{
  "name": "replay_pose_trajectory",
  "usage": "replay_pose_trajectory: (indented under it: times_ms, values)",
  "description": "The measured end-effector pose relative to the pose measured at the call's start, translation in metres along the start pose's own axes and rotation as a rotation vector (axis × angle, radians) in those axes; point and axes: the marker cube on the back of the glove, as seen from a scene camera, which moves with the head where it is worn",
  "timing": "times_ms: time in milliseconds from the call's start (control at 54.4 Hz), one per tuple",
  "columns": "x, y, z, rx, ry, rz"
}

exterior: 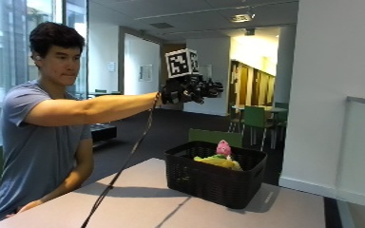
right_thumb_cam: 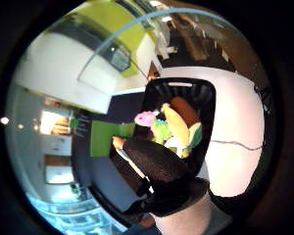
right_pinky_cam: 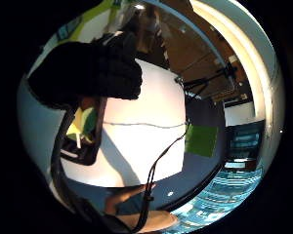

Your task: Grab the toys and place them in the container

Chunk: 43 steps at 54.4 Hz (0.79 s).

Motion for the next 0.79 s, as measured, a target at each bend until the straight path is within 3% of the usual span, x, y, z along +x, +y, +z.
replay_pose_trajectory:
  times_ms: [92, 515, 791]
  values:
    - [-0.010, -0.006, -0.012, 0.028, 0.024, -0.007]
    - [0.121, 0.019, 0.023, -0.005, 0.031, 0.067]
    - [0.140, 0.039, 0.044, 0.015, 0.051, 0.080]
